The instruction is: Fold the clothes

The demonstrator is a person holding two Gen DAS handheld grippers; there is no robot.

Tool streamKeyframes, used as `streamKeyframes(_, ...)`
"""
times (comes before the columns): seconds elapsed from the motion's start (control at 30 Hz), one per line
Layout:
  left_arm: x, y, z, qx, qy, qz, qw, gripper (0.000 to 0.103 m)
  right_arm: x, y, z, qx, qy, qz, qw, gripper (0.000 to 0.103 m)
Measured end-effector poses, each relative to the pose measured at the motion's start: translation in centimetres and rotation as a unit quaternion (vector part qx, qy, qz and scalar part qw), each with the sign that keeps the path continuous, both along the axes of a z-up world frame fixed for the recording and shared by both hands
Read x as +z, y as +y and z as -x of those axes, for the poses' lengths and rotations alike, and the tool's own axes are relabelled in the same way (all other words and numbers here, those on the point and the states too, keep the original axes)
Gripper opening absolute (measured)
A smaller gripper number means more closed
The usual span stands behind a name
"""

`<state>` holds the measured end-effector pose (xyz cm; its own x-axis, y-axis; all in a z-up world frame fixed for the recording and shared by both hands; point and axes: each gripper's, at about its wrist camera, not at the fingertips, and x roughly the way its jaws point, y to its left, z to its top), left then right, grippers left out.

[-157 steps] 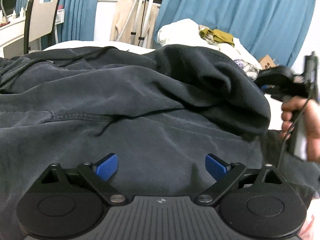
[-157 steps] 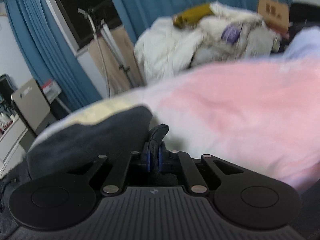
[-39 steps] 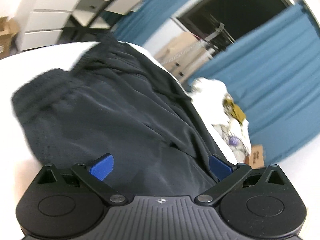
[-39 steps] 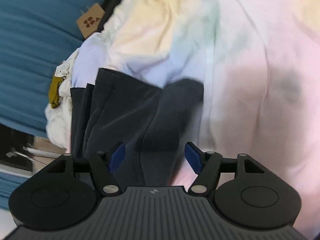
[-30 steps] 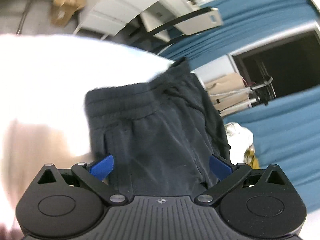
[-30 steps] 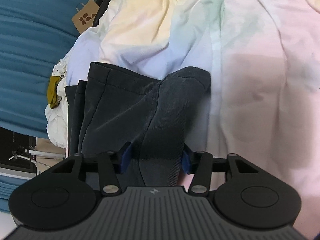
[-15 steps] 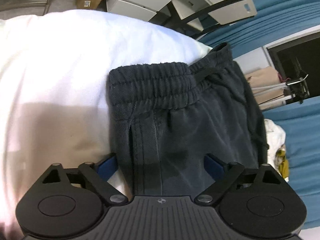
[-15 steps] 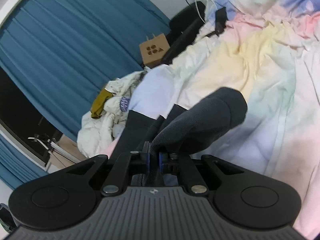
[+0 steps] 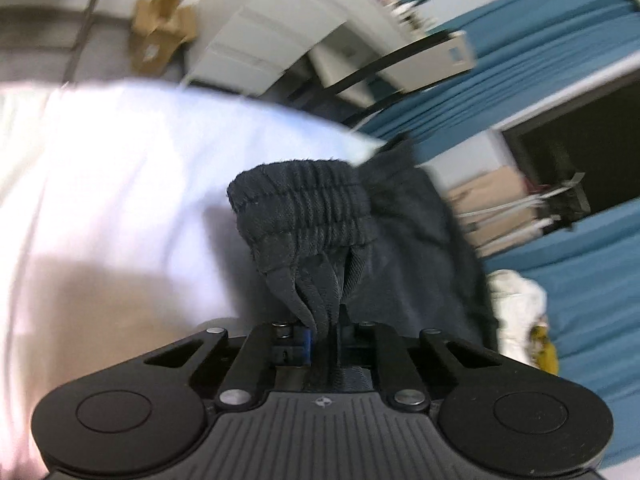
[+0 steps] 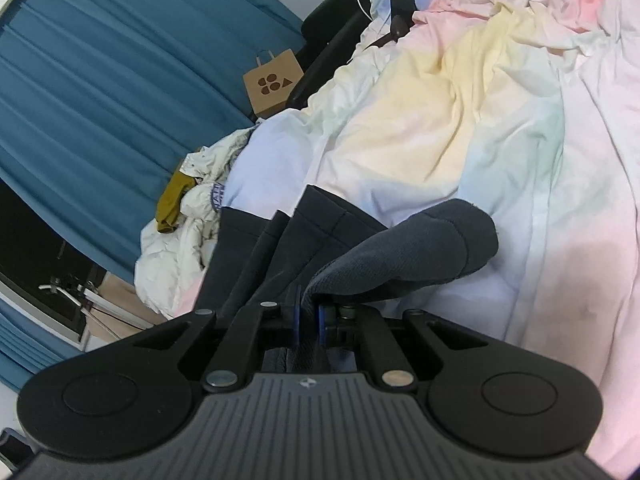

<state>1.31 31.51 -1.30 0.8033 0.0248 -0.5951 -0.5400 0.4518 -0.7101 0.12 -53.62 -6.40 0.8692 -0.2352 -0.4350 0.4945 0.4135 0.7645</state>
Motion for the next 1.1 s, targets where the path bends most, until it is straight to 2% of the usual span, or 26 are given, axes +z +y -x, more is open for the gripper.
streamKeyframes(0.1, 3.0, -0.3, 1.9, -0.017, -0.041, -0.021, 0.9988, 0.009, 1.2, 0.3, 0.7, 0.006, -0.026, 0.025, 0.999, 0.008)
streamKeyframes(0.17, 4.5, 0.1, 3.1, -0.023, -0.06, -0.011, 0.9979, 0.008, 2.1, 0.6, 1.3, 0.01, -0.044, 0.04, 0.998, 0.007)
streamKeyframes(0.27, 6.2, 0.9, 5.5, -0.029, -0.078, 0.009, 0.9965, 0.008, 2.8, 0.8, 2.6, 0.002, -0.056, 0.037, 0.998, 0.007)
streamKeyframes(0.43, 6.3, 3.2, 11.3, -0.037, -0.083, 0.059, 0.9941, 0.008, 3.8, 0.6, 5.0, -0.016, -0.066, 0.037, 0.997, 0.006)
streamKeyframes(0.5, 6.0, 3.7, 11.8, -0.048, -0.074, 0.055, 0.9946, 0.008, 4.3, 0.5, 5.9, -0.021, -0.069, 0.04, 0.997, 0.006)
streamKeyframes(0.6, 6.4, 3.7, 10.6, -0.053, -0.065, 0.045, 0.9955, 0.008, 5.4, 0.4, 4.9, -0.009, -0.058, 0.054, 0.997, 0.006)
streamKeyframes(0.7, 8.0, 3.5, 7.2, -0.056, -0.064, 0.015, 0.9963, 0.008, 7.4, 0.7, 2.4, 0.004, -0.053, 0.083, 0.995, 0.006)
streamKeyframes(0.83, 10.1, 2.8, -0.2, -0.063, -0.057, -0.02, 0.9962, 0.008, 10.5, 0.7, -3.4, 0.015, -0.037, 0.119, 0.992, 0.006)
streamKeyframes(1.0, 10.6, 1.8, -11.1, -0.067, -0.024, -0.061, 0.9956, 0.008, 12.9, 0.1, -13.9, 0.034, 0.01, 0.148, 0.988, 0.006)
streamKeyframes(1.1, 9.4, 1.2, -18.1, -0.067, 0.008, -0.09, 0.9937, 0.008, 12.2, 0.4, -20.6, 0.049, 0.05, 0.176, 0.982, 0.006)
